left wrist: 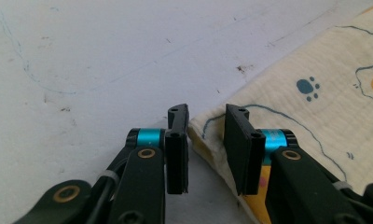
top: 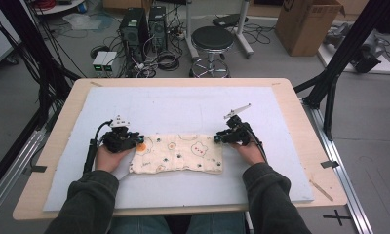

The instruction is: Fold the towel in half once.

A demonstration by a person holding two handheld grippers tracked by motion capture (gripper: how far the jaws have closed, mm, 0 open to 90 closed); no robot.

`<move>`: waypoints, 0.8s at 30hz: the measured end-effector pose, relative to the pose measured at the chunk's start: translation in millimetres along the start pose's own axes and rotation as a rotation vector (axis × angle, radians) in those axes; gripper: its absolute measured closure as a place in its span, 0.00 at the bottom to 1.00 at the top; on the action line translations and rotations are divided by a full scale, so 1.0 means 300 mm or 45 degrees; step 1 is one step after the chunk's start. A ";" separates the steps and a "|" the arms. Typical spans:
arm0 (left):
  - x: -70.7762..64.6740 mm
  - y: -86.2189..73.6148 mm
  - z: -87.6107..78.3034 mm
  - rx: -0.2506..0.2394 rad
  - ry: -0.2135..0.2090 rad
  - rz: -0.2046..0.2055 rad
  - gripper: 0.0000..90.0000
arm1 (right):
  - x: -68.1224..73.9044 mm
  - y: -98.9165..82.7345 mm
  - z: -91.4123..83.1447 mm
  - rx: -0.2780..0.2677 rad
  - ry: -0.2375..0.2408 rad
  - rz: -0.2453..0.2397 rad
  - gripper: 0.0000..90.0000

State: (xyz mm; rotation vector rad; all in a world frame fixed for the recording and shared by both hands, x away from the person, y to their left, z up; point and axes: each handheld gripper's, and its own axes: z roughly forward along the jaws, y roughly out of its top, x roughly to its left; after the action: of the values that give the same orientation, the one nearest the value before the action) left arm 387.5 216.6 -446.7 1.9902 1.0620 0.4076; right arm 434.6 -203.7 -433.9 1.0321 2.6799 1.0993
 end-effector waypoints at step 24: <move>0.020 0.015 -0.004 -0.096 0.025 -0.057 0.96 | -0.043 0.034 -0.025 -0.010 -0.001 0.023 0.95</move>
State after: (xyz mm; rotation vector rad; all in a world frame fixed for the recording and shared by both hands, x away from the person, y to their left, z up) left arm 392.8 220.6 -442.9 1.8960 1.0861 0.4380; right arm 448.2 -210.6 -424.1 1.0573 2.6689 1.1117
